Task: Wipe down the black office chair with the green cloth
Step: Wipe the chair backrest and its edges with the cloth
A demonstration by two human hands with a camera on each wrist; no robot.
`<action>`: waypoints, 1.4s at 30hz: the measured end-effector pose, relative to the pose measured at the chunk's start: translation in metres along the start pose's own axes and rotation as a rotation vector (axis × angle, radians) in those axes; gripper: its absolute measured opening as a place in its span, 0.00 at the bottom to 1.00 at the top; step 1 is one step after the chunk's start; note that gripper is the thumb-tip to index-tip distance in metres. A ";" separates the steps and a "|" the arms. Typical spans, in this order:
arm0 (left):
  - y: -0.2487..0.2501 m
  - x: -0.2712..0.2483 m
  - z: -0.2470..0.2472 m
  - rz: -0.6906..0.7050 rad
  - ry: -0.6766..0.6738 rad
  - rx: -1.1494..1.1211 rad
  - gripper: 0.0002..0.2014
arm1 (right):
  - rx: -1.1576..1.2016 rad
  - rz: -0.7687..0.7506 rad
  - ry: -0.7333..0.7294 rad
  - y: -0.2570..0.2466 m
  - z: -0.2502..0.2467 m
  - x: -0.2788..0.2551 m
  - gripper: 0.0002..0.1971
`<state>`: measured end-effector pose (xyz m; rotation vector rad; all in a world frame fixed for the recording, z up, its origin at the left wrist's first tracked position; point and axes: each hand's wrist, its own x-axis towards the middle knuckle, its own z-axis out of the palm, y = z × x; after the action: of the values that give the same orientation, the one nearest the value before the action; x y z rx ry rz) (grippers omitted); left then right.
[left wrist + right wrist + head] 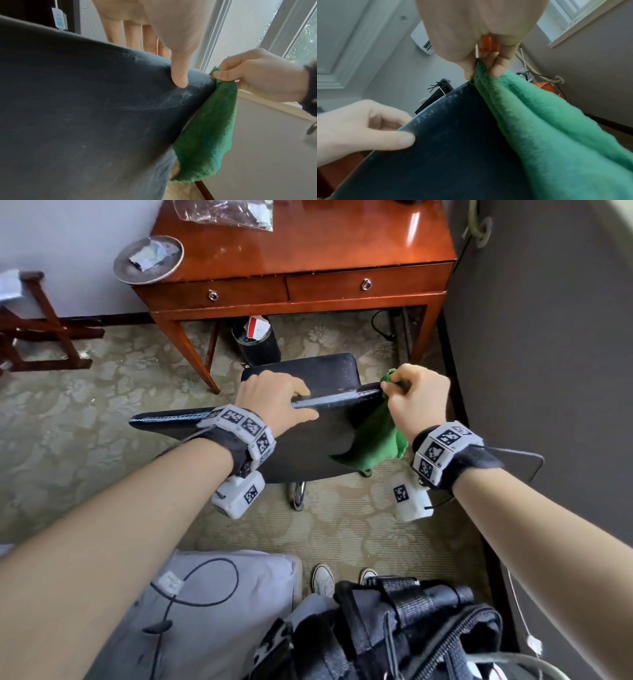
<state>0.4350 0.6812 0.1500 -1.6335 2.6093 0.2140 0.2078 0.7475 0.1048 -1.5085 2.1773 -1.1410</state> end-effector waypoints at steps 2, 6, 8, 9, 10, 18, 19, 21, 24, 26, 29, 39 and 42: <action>0.002 0.000 0.000 0.002 -0.002 0.018 0.22 | -0.058 -0.064 -0.007 -0.010 0.006 -0.006 0.03; 0.006 -0.001 0.002 0.003 0.018 0.041 0.21 | -0.099 -0.203 -0.057 -0.034 0.025 -0.019 0.03; 0.004 -0.003 0.002 -0.006 0.027 0.033 0.21 | -0.126 -0.235 -0.082 -0.033 0.024 -0.019 0.04; 0.004 -0.004 0.003 -0.010 0.028 0.023 0.21 | -0.149 -0.243 -0.089 -0.028 0.020 -0.017 0.04; 0.005 -0.004 0.003 -0.013 0.029 0.013 0.20 | -0.171 -0.240 -0.086 -0.021 0.015 -0.014 0.04; 0.016 -0.001 0.009 -0.042 0.050 -0.019 0.19 | -0.332 -0.117 -0.086 -0.021 0.004 -0.005 0.06; 0.017 -0.001 0.009 -0.041 0.053 -0.019 0.18 | -0.342 -0.138 -0.116 -0.030 0.010 -0.010 0.05; 0.018 0.000 0.009 -0.040 0.066 -0.024 0.17 | -0.335 -0.198 -0.186 -0.046 0.020 -0.021 0.04; 0.019 0.000 0.010 -0.035 0.066 -0.022 0.16 | -0.322 -0.275 -0.248 -0.055 0.024 -0.028 0.06; 0.020 0.001 0.009 -0.037 0.061 -0.034 0.17 | -0.320 -0.277 -0.264 -0.049 0.015 -0.023 0.06; 0.022 0.005 0.011 -0.024 0.062 -0.039 0.18 | -0.334 -0.202 -0.204 -0.030 -0.004 -0.012 0.04; 0.036 0.016 0.010 -0.027 0.061 -0.037 0.17 | -0.408 -0.207 -0.211 -0.034 0.006 -0.012 0.08; 0.038 0.016 0.011 -0.019 0.070 -0.030 0.17 | -0.408 -0.257 -0.232 -0.035 0.008 -0.015 0.09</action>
<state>0.3938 0.6848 0.1401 -1.7050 2.6533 0.1997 0.2426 0.7521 0.1215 -2.0228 2.1866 -0.5594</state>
